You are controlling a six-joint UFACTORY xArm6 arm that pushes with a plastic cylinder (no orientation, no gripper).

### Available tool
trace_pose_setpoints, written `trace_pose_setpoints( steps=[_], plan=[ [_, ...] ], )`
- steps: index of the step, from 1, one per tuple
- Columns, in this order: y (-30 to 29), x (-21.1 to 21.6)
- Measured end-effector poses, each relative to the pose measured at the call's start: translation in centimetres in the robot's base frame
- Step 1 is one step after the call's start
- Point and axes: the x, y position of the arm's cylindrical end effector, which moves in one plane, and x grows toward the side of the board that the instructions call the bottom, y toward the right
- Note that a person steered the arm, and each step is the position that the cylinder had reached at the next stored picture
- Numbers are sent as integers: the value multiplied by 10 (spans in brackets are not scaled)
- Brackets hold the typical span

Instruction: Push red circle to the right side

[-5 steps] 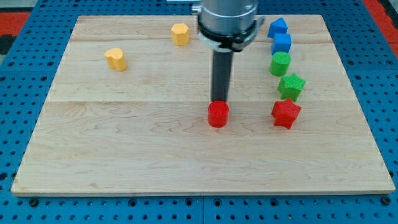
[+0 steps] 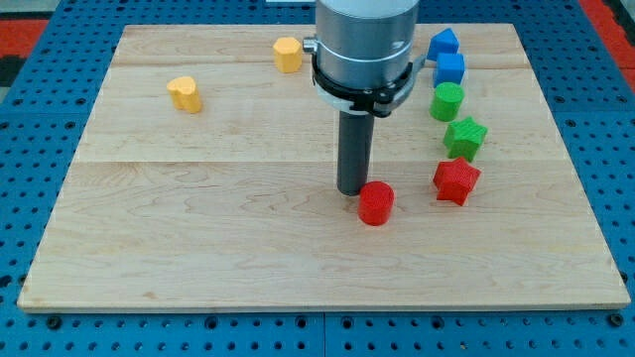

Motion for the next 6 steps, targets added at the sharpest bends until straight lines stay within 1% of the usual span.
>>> trace_pose_setpoints(
  steps=[1,2,3,4,5,6],
  plan=[
    [0,12],
    [37,23],
    [58,31],
    [34,42],
    [49,56],
    [104,55]
  ],
)
